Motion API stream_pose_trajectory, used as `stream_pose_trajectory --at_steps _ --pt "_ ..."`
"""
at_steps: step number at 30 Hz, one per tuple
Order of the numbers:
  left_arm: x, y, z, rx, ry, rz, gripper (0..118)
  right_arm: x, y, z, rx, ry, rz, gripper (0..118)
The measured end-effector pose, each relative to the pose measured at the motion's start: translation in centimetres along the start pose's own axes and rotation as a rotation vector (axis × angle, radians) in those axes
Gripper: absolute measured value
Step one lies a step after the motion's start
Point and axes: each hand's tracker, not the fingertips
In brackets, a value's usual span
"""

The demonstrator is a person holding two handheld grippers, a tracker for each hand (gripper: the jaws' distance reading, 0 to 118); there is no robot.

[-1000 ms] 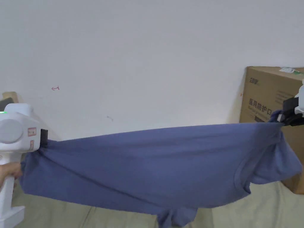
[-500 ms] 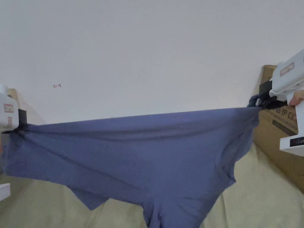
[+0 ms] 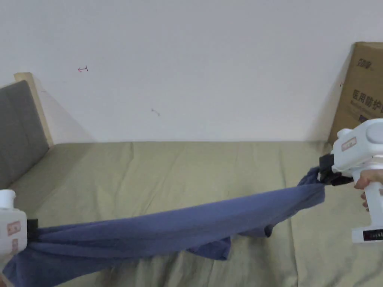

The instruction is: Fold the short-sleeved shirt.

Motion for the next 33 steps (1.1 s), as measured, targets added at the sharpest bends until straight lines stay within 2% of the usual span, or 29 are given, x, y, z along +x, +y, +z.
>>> stream_pose_trajectory --at_steps 2,6,8,10,16,17,18,19,20,21,22,23,27,28,29,31,32,33 --pt "-0.3 -5.2 -1.1 -0.102 -0.01 -0.014 5 1.9 -4.8 -2.9 -0.094 -0.018 -0.007 3" --pt "-1.4 -12.8 -1.3 -0.238 -0.052 0.018 5 6.7 -13.6 -5.8 -0.239 -0.027 -0.087 3" --pt "-1.7 -15.2 -0.3 -0.241 -0.039 0.019 5 9.0 -17.5 -5.8 -0.252 -0.044 -0.111 3" --pt "-2.5 -16.8 -0.1 -0.252 -0.023 0.013 5 10.8 -20.1 -5.3 -0.269 -0.01 -0.162 3" --pt "-2.8 -19.0 2.6 -0.243 -0.031 -0.016 5 12.6 -25.2 -2.8 -0.225 0.039 -0.193 3" --pt "-2.6 -19.2 3.0 -0.232 -0.029 -0.035 6 12.5 -25.5 -2.5 -0.192 0.039 -0.195 5" --pt "-2.5 -19.2 3.3 -0.224 -0.027 -0.036 10 12.3 -25.7 -2.1 -0.176 0.03 -0.201 20" --pt "-2.3 -18.9 3.7 -0.217 -0.024 -0.038 19 11.8 -25.8 -1.6 -0.171 0.003 -0.191 45" --pt "-2.1 -18.7 4.2 -0.197 -0.009 -0.038 42 11.5 -25.9 -1.1 -0.169 -0.034 -0.17 71" --pt "-1.8 -18.4 5.0 -0.169 -0.01 -0.032 66 11.2 -26.0 -0.5 -0.159 -0.047 -0.146 89" --pt "-1.7 -18.1 5.6 -0.148 -0.03 -0.027 90 10.8 -26.1 0.5 -0.131 -0.057 -0.111 89" --pt "-1.5 -17.7 6.2 -0.132 -0.046 -0.021 107 10.3 -26.3 1.5 -0.085 -0.065 -0.081 89" --pt "0.3 -16.3 9.3 -0.047 -0.101 -0.043 104 8.9 -27.8 6.0 0.031 -0.055 -0.054 88" --pt "0.9 -16.1 9.9 -0.021 -0.119 -0.049 97 8.6 -28.5 6.9 0.053 -0.034 -0.055 86" --pt "1.7 -16.3 10.7 0.012 -0.154 -0.046 75 8.3 -29.3 7.8 0.059 -0.017 -0.056 78" --pt "3.2 -16.5 11.5 0.029 -0.19 -0.063 22 7.7 -31.4 8.7 0.079 -0.012 -0.063 38" --pt "4.1 -16.8 11.6 0.026 -0.19 -0.08 5 7.4 -32.5 8.9 0.084 -0.018 -0.068 20" --pt "5.1 -17.3 11.6 0.021 -0.205 -0.111 4 7.2 -33.5 9.0 0.09 -0.027 -0.074 9"
